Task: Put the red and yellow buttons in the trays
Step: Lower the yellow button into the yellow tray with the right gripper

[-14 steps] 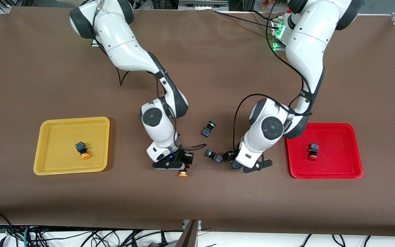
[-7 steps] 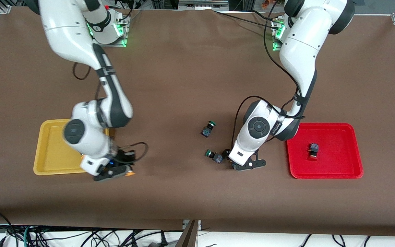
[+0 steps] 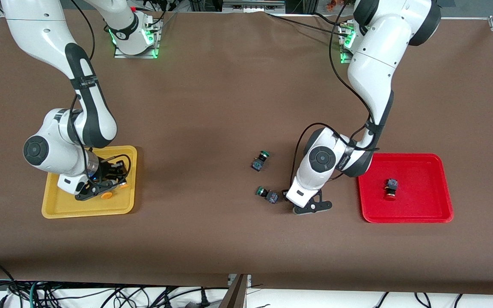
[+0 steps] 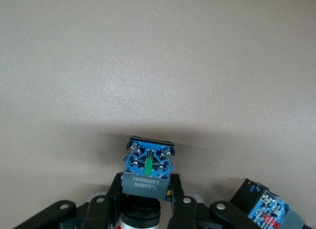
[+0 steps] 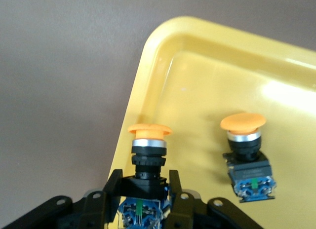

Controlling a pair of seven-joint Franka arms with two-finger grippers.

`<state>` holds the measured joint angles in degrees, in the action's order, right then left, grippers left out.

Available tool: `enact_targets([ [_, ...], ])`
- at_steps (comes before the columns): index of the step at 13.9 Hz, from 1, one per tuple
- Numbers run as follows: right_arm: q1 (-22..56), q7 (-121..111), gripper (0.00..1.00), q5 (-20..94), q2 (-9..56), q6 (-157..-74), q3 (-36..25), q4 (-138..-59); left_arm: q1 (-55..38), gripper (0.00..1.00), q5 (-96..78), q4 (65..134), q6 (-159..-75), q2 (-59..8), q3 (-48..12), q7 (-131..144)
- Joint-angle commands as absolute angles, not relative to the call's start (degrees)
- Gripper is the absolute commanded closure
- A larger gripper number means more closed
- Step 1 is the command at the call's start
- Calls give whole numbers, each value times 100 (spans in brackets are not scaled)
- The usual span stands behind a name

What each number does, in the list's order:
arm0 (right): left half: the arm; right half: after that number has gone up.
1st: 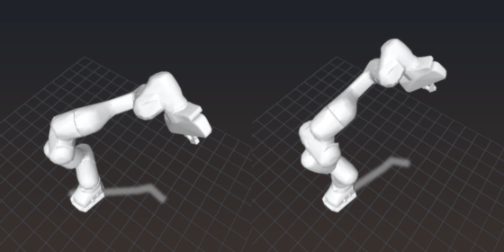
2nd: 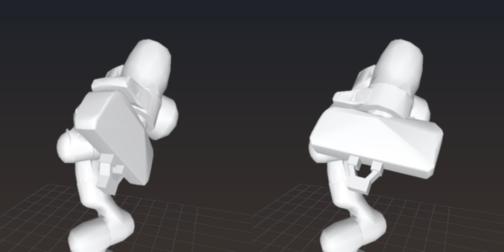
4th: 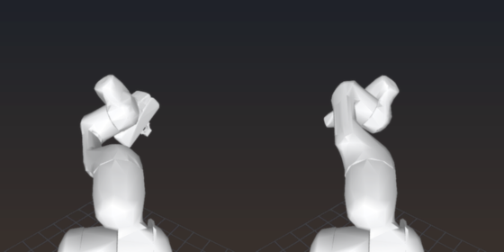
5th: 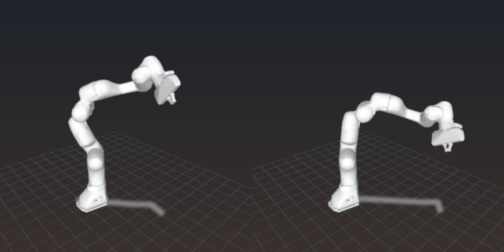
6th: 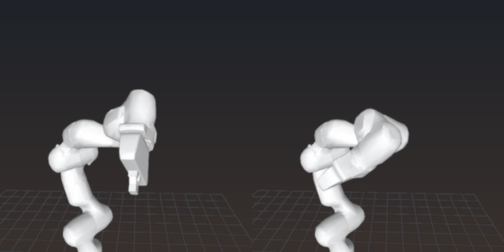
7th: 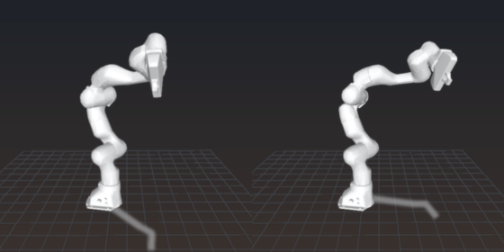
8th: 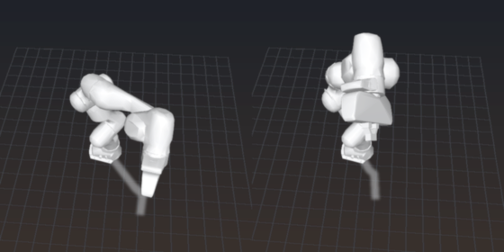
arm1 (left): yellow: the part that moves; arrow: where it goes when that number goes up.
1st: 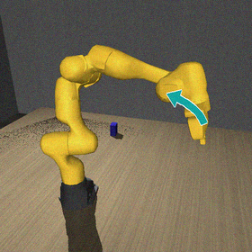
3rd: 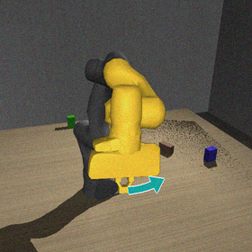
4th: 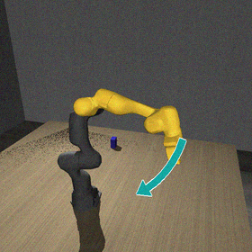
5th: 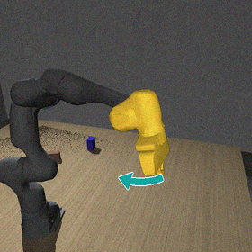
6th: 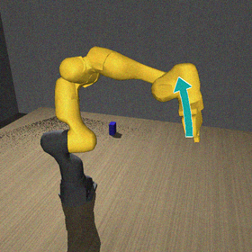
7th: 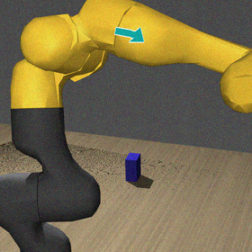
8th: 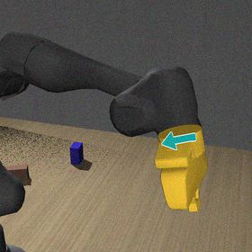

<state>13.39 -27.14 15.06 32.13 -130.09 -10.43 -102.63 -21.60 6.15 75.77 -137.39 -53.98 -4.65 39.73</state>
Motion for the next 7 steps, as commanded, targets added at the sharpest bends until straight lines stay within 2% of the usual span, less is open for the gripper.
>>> enact_targets([
  [1,1336,-2629,1,1573,2823,-12711,-1011,-10398,-1996,99,703,7585,-13668,-5265,-457,3973],
  [7,1678,-714,1,1276,2067,-11059,-949,-9493,-1478,97,782,7532,-11324,-4256,-448,3903],
])
